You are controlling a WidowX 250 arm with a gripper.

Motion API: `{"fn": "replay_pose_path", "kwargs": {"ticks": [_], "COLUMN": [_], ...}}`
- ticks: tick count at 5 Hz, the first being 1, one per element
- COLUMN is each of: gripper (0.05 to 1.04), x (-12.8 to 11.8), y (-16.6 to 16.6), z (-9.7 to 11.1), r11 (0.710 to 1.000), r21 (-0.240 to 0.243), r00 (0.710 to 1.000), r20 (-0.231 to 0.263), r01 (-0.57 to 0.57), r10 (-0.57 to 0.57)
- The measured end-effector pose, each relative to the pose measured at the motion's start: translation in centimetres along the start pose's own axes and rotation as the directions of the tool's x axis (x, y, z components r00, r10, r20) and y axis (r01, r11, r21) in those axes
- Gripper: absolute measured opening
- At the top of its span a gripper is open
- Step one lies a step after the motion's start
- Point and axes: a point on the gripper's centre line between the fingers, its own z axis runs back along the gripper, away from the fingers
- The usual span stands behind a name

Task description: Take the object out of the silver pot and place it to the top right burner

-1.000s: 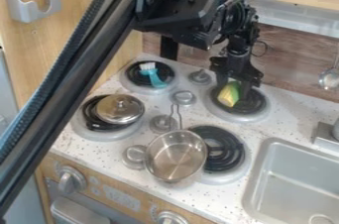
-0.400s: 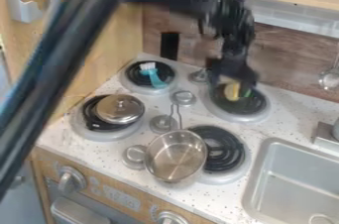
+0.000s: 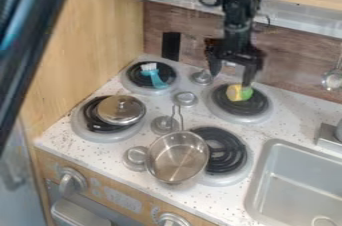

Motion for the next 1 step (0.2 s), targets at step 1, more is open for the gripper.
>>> {"fn": "replay_pose_path", "kwargs": {"ticks": [1], "gripper": [0.998], "x": [-3.17], "y": [-0.16], "z": [0.27], "r11": [0.998], "r21": [-0.02], "r00": [0.991], "r20": [-0.126], "r01": [-0.053], "r10": [0.05]}}
